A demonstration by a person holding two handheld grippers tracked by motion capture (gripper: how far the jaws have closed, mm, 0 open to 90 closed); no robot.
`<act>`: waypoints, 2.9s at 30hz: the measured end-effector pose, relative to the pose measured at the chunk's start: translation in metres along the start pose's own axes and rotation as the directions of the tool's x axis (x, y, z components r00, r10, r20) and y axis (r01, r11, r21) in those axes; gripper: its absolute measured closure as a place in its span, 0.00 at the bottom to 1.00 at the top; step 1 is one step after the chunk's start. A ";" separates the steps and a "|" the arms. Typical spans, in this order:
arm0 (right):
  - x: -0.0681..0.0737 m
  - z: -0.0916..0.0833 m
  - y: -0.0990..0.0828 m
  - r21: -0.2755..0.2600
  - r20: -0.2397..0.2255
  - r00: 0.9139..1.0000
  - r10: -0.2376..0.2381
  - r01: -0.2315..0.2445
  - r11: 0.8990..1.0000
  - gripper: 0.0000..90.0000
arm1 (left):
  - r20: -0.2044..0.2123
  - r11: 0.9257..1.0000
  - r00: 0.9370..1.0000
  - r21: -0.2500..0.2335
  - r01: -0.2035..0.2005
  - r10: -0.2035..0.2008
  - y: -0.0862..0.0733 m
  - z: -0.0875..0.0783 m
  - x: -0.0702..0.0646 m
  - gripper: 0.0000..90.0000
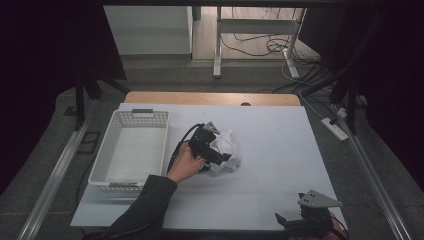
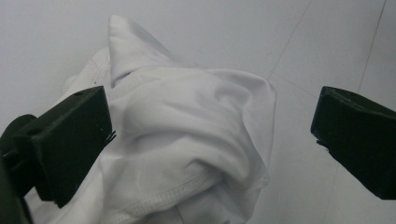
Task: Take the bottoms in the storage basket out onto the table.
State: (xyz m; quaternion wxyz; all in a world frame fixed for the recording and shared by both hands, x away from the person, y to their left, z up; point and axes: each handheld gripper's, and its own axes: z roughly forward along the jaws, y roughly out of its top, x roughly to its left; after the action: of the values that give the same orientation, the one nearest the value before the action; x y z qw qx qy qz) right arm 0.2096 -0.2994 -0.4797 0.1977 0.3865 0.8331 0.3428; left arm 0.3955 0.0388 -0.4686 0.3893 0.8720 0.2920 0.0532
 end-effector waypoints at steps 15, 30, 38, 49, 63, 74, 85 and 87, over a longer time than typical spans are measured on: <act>0.000 0.000 0.000 0.001 0.002 1.000 -0.001 0.001 1.000 0.00 | 0.011 1.000 1.000 -0.012 -0.019 0.019 -0.007 -0.014 -0.004 0.00; 0.001 -0.001 0.000 -0.009 0.003 1.000 -0.003 0.003 1.000 0.00 | 0.013 0.999 1.000 -0.039 0.011 -0.011 -0.015 -0.031 0.000 0.00; 0.001 -0.001 0.000 -0.011 0.001 1.000 -0.004 0.004 1.000 0.00 | 0.009 1.000 1.000 -0.020 0.018 -0.018 -0.021 -0.033 0.002 0.00; 0.001 -0.002 0.000 -0.018 -0.004 1.000 -0.005 0.005 1.000 0.00 | 0.034 0.999 0.999 -0.036 0.040 -0.039 -0.028 -0.041 0.001 0.00; 0.001 -0.002 0.000 -0.016 -0.004 1.000 -0.009 0.009 1.000 0.00 | 0.035 0.998 0.998 -0.033 0.046 -0.044 -0.034 -0.048 -0.004 0.00; 0.001 -0.003 0.000 -0.020 -0.006 1.000 -0.009 0.009 1.000 0.00 | 0.021 0.999 0.999 -0.039 0.033 -0.032 -0.038 -0.056 -0.006 0.00; 0.000 -0.003 -0.001 -0.027 -0.008 1.000 -0.005 0.004 1.000 0.00 | 0.030 0.998 0.999 -0.052 0.042 -0.040 -0.045 -0.064 -0.009 0.00; 0.000 -0.003 -0.001 -0.028 -0.008 1.000 -0.003 0.003 1.000 0.00 | 0.031 0.997 0.999 -0.057 0.044 -0.042 -0.047 -0.067 -0.010 0.00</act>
State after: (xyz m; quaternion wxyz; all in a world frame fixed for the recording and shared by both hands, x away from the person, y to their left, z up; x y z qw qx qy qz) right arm 0.2073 -0.3011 -0.4780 0.2003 0.3810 0.8296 0.3558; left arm 0.3445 0.1012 -0.4544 0.4195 0.8547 0.3031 0.0403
